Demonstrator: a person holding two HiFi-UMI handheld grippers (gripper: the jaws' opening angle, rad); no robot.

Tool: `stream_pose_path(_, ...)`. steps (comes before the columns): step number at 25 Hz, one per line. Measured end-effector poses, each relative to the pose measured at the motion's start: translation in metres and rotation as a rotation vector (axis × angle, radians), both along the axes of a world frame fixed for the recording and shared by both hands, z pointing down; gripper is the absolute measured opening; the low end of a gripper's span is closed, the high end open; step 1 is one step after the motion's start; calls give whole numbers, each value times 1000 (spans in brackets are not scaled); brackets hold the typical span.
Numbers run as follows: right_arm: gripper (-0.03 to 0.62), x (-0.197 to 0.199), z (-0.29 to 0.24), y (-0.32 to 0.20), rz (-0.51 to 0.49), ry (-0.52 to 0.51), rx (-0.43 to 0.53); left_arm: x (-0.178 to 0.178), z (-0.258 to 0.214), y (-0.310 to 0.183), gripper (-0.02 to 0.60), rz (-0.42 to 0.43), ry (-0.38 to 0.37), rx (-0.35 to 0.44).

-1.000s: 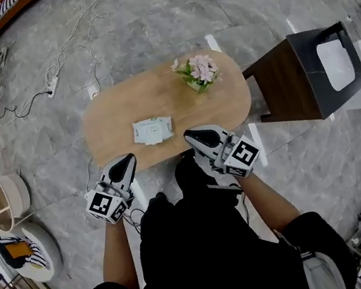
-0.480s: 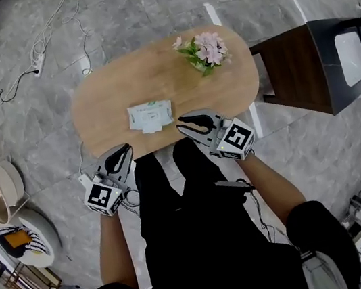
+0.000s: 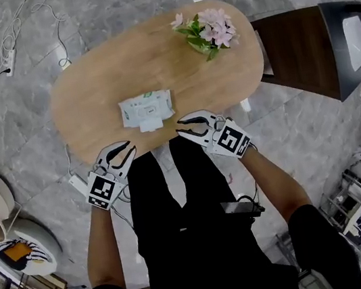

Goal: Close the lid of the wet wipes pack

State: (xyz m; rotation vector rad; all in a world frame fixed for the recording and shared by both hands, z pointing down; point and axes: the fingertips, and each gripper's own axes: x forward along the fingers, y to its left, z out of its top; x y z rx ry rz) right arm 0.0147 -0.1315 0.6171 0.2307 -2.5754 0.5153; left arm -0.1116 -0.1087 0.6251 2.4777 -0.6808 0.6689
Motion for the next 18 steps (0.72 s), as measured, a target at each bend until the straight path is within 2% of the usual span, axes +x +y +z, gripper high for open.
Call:
stream_pose_path(7, 83, -7, 70, 6, -111, 96, -1, 4, 69, 10, 80, 86, -59, -45)
stream_pose_path(14, 83, -18, 105, 12, -196, 135, 3, 10, 114, 14, 80, 157, -95, -53)
stream_pose_path(18, 83, -24, 119, 22, -250, 149, 9, 13, 132, 16, 80, 231, -123, -48)
